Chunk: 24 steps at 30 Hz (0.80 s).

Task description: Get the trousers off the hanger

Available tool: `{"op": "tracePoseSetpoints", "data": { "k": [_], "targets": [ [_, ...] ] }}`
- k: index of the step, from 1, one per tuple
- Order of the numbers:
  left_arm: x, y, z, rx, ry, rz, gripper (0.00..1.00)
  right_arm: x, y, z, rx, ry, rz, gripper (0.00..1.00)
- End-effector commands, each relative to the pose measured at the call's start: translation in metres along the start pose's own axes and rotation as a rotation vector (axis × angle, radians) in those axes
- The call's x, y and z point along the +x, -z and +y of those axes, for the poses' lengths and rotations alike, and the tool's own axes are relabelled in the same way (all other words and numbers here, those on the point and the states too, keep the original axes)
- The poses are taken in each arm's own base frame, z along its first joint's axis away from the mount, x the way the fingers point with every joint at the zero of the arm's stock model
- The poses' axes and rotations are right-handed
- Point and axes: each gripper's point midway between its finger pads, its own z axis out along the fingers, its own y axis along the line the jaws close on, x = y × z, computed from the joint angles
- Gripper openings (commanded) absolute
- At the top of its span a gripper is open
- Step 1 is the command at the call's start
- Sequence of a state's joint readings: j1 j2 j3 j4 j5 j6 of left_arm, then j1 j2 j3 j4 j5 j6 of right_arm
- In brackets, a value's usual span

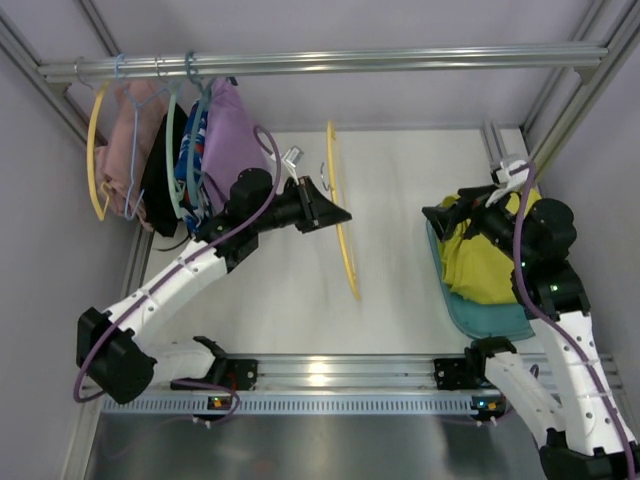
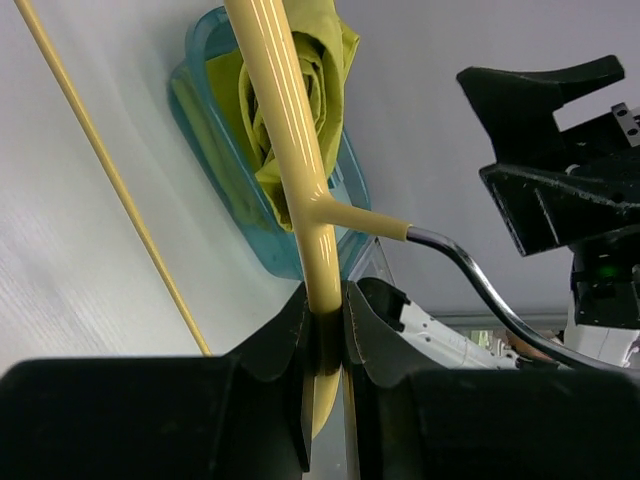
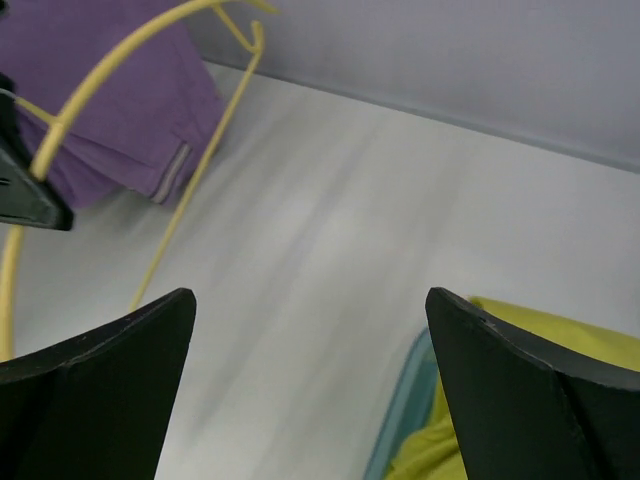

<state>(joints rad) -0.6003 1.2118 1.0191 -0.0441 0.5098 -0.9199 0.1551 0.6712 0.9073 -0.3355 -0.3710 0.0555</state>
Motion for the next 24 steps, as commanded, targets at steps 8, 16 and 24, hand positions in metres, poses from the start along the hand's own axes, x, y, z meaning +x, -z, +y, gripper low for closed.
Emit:
{"op": "tracePoseSetpoints", "data": {
  "k": [8, 16, 24],
  "targets": [
    [-0.029, -0.022, -0.035, 0.071, 0.028, -0.079, 0.00, -0.005, -0.030, 0.123, -0.547, -0.279, 0.079, 0.92],
    [-0.036, -0.032, -0.034, 0.054, 0.046, -0.095, 0.00, 0.036, -0.035, 0.165, -0.605, -0.365, 0.179, 0.79],
    [-0.039, -0.033, -0.036, 0.057, 0.049, -0.104, 0.00, 0.054, -0.038, 0.186, -0.663, -0.425, 0.237, 0.73]
  ]
}}
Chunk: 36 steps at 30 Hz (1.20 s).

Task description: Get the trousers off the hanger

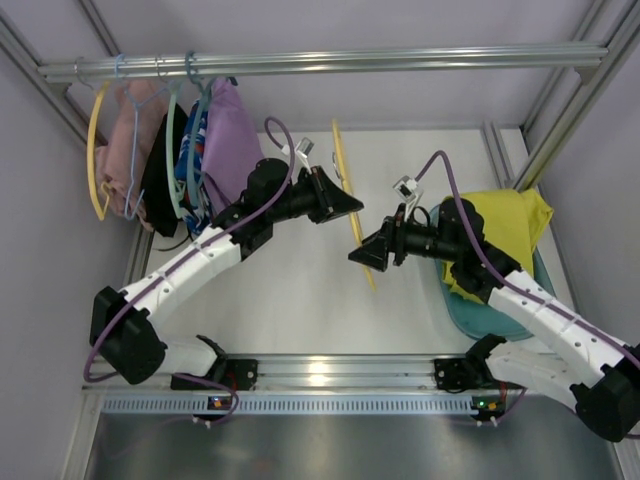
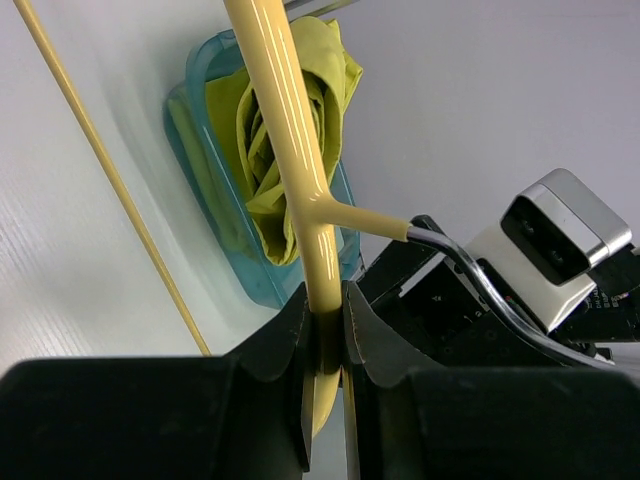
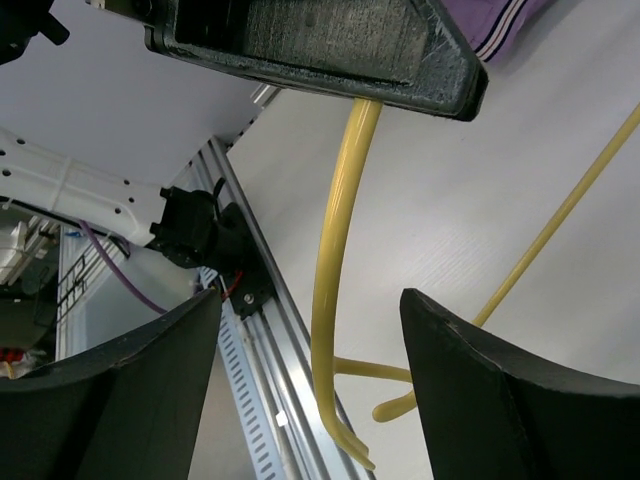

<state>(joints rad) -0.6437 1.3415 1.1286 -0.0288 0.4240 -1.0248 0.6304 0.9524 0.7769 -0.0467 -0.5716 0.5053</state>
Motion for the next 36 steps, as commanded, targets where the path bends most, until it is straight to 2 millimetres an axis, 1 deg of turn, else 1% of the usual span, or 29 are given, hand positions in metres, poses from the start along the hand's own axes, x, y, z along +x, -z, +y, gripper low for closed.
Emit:
{"op": "tracePoseSetpoints", "data": {
  "k": [1, 3, 4, 6, 7, 9, 10, 11, 13, 15, 16, 18, 19, 20, 21, 22, 23, 25, 26, 27, 29, 30, 32, 34, 35, 36],
  "targets": [
    [-0.020, 0.001, -0.033, 0.093, -0.046, -0.070, 0.00, -0.021, -0.007, 0.019, -0.071, 0.030, -0.073, 0.70],
    [-0.019, 0.003, -0.033, 0.093, -0.044, -0.070, 0.00, -0.026, -0.011, 0.022, -0.083, 0.034, -0.075, 0.65],
    [-0.019, 0.003, -0.033, 0.091, -0.044, -0.073, 0.00, -0.027, -0.011, 0.025, -0.098, 0.021, -0.072, 0.55],
    [-0.020, 0.004, -0.034, 0.094, -0.049, -0.077, 0.00, -0.032, -0.014, 0.029, -0.123, 0.013, -0.081, 0.44],
    [-0.020, 0.005, -0.035, 0.095, -0.053, -0.079, 0.00, -0.031, -0.015, 0.033, -0.140, -0.013, -0.074, 0.34],
    [-0.023, 0.007, -0.037, 0.099, -0.086, -0.091, 0.00, -0.033, -0.017, 0.033, -0.146, -0.034, -0.075, 0.25],
    [-0.024, 0.007, -0.038, 0.100, -0.100, -0.098, 0.02, -0.033, -0.018, 0.034, -0.150, -0.041, -0.075, 0.15],
    [-0.025, 0.008, -0.038, 0.100, -0.125, -0.104, 0.04, -0.038, -0.017, 0.037, -0.158, -0.033, -0.082, 0.09],
    [-0.025, 0.012, -0.041, 0.105, -0.148, -0.107, 0.15, -0.043, -0.018, 0.041, -0.168, -0.038, -0.085, 0.00],
    [-0.021, 0.014, -0.033, 0.084, -0.154, -0.098, 0.21, -0.052, -0.018, 0.047, -0.192, -0.046, -0.100, 0.00],
    [-0.020, 0.017, -0.033, 0.081, -0.160, -0.103, 0.26, -0.053, -0.018, 0.051, -0.205, -0.076, -0.097, 0.00],
    [-0.018, 0.020, -0.027, 0.062, -0.176, -0.107, 0.36, -0.055, -0.019, 0.051, -0.212, -0.108, -0.104, 0.00],
    [-0.019, 0.026, -0.029, 0.066, -0.189, -0.120, 0.43, -0.058, -0.018, 0.054, -0.229, -0.138, -0.113, 0.00],
    [-0.020, 0.028, -0.027, 0.059, -0.210, -0.131, 0.55, -0.059, -0.017, 0.051, -0.228, -0.155, -0.120, 0.00],
    [-0.020, 0.030, -0.025, 0.054, -0.216, -0.136, 0.60, -0.061, -0.016, 0.050, -0.227, -0.166, -0.126, 0.00],
    [-0.018, 0.033, -0.019, 0.030, -0.213, -0.125, 0.65, -0.063, -0.015, 0.050, -0.227, -0.163, -0.138, 0.00],
    [-0.021, 0.039, -0.018, 0.027, -0.233, -0.139, 0.70, -0.064, -0.014, 0.051, -0.230, -0.150, -0.144, 0.00],
    [-0.019, 0.044, -0.013, 0.012, -0.238, -0.130, 0.74, -0.065, -0.013, 0.051, -0.233, -0.103, -0.159, 0.00],
    [-0.019, 0.049, -0.014, 0.016, -0.247, -0.134, 0.77, -0.063, -0.015, 0.048, -0.227, -0.094, -0.156, 0.00],
    [-0.014, 0.050, -0.013, 0.028, -0.251, -0.111, 0.85, -0.063, -0.016, 0.046, -0.223, -0.084, -0.158, 0.00],
    [-0.009, 0.055, -0.016, 0.051, -0.284, -0.093, 0.96, -0.066, -0.018, 0.044, -0.222, -0.060, -0.174, 0.00],
    [-0.006, 0.059, -0.021, 0.073, -0.304, -0.085, 0.98, -0.066, -0.019, 0.043, -0.221, -0.053, -0.177, 0.00],
    [-0.002, 0.065, -0.022, 0.086, -0.353, -0.076, 0.98, -0.073, -0.021, 0.043, -0.221, -0.024, -0.197, 0.00],
    [-0.001, 0.076, -0.028, 0.105, -0.394, -0.087, 0.98, -0.079, -0.022, 0.044, -0.222, 0.025, -0.219, 0.00],
    [-0.006, 0.081, -0.024, 0.094, -0.403, -0.100, 0.98, -0.081, -0.024, 0.042, -0.222, 0.038, -0.224, 0.00],
    [-0.007, 0.085, -0.024, 0.098, -0.399, -0.103, 0.99, -0.084, -0.025, 0.042, -0.223, 0.057, -0.236, 0.00]
  ]
}}
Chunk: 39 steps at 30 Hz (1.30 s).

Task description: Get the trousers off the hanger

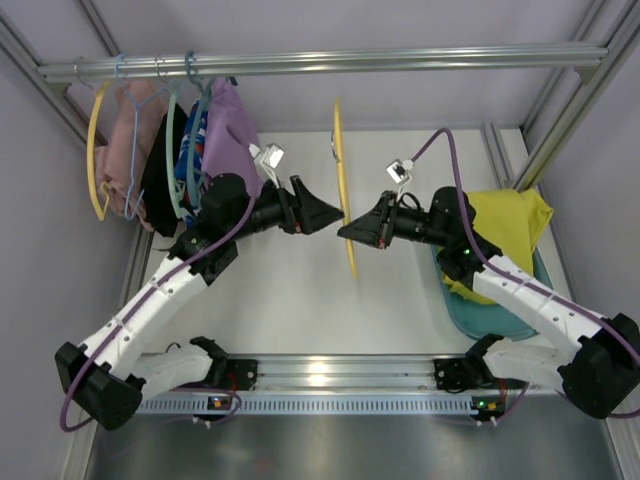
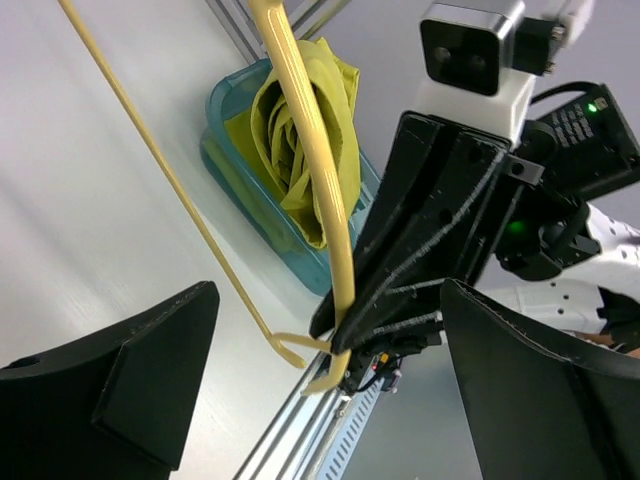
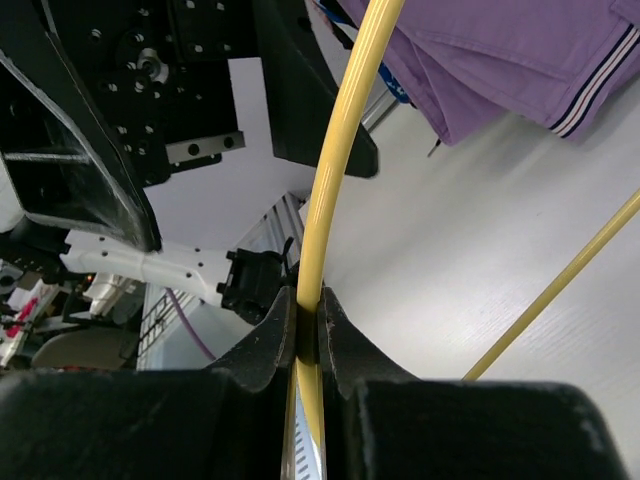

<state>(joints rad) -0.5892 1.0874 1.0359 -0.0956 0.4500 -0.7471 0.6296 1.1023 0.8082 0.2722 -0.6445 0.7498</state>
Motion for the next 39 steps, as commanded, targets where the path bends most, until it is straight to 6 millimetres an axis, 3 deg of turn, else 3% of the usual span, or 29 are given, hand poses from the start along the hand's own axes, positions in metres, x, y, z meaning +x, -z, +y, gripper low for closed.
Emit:
{"op": "tracePoseSetpoints", "data": {
  "k": [1, 5, 7, 13, 16, 26, 31, 39],
  "targets": [
    [-0.015, 0.024, -0.003, 0.049, -0.082, -0.030, 0.99, -0.045, -0.006, 0.024, -0.079, 0.214, -0.134, 0.00],
    [-0.047, 0.049, -0.010, 0.114, -0.077, -0.105, 0.98, -0.054, -0.016, 0.020, -0.084, 0.241, -0.153, 0.00],
    [-0.065, 0.063, -0.023, 0.138, -0.138, -0.165, 0.99, -0.059, -0.020, 0.022, -0.090, 0.246, -0.160, 0.00],
    [-0.118, 0.107, -0.047, 0.109, -0.213, -0.342, 0.99, -0.071, -0.049, 0.048, -0.177, 0.308, -0.170, 0.00],
    [-0.128, 0.117, -0.053, 0.104, -0.217, -0.365, 0.98, -0.079, -0.065, 0.052, -0.194, 0.339, -0.179, 0.00],
    [-0.145, 0.129, -0.077, 0.128, -0.234, -0.415, 0.98, -0.113, -0.121, 0.049, -0.225, 0.422, -0.217, 0.00],
    [-0.143, 0.131, -0.075, 0.125, -0.207, -0.418, 0.99, -0.127, -0.144, 0.036, -0.217, 0.423, -0.233, 0.00],
    [-0.136, 0.130, -0.067, 0.119, -0.175, -0.407, 0.99, -0.139, -0.165, 0.029, -0.224, 0.448, -0.237, 0.00]
  ]
}}
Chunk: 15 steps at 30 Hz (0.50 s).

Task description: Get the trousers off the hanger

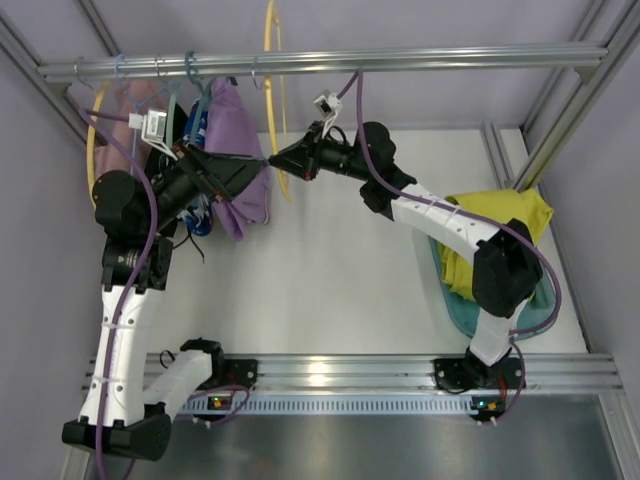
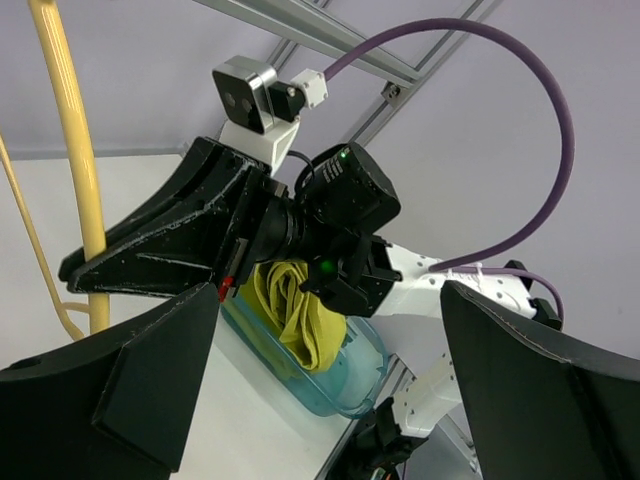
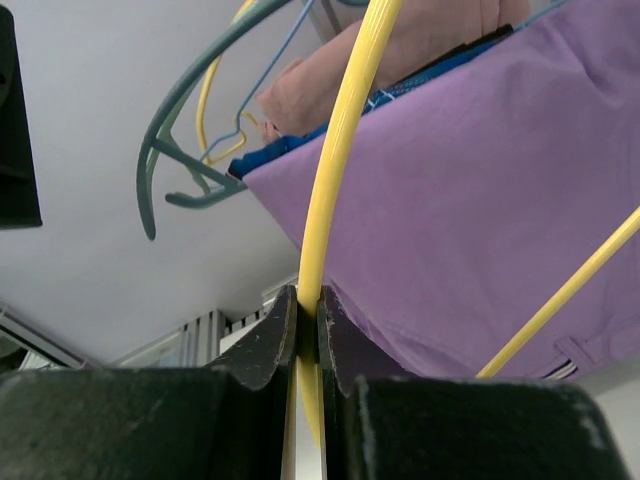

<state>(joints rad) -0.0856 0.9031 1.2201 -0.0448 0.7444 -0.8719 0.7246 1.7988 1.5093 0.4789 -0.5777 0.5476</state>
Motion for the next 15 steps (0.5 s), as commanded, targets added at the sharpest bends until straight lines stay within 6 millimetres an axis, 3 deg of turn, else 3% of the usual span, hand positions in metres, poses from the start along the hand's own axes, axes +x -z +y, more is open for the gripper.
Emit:
{"op": "tracePoseSetpoints", "data": {
  "k": [1, 12, 15],
  "targets": [
    [-0.006, 0.004, -0.012, 0.040, -0.038, -0.031, 0.99, -0.047, -0.013, 0.025, -0.079, 0.121, -0.117, 0.00],
    [-0.004, 0.008, -0.014, 0.044, -0.040, -0.046, 0.99, -0.043, -0.029, -0.005, -0.021, -0.097, -0.114, 0.00],
    [-0.004, 0.009, -0.014, 0.043, -0.040, -0.049, 0.99, -0.049, -0.029, 0.000, -0.021, -0.179, -0.126, 0.00]
  ]
}}
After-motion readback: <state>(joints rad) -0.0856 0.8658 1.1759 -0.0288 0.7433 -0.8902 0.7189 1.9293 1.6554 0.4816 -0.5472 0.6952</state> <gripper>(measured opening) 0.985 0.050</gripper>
